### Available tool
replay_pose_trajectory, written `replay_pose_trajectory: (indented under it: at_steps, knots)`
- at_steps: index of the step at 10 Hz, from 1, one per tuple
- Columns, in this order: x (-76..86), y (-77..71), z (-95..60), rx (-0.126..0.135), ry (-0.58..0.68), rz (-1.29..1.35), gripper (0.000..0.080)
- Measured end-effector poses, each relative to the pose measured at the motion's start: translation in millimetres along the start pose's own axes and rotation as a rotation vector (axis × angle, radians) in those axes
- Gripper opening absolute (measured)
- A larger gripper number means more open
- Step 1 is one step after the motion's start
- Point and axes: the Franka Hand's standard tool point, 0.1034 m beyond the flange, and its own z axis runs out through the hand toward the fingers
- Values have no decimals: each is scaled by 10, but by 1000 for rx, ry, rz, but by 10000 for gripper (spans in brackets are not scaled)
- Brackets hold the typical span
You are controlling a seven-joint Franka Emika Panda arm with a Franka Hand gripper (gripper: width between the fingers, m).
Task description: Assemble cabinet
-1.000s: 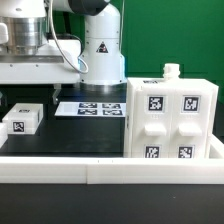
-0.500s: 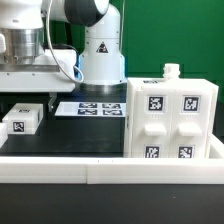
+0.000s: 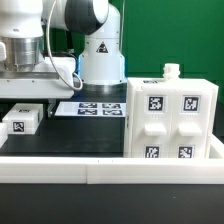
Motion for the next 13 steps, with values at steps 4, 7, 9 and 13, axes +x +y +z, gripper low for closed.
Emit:
replay_pose_trajectory:
  at_steps: [4, 7, 9, 13]
  knots:
    - [0, -1, 4, 0, -1, 0, 560]
    - [0, -2, 4, 0, -1, 0, 560]
    - [0, -2, 4, 0, -1, 0, 560]
    - [229, -241, -438, 22, 44, 8, 561]
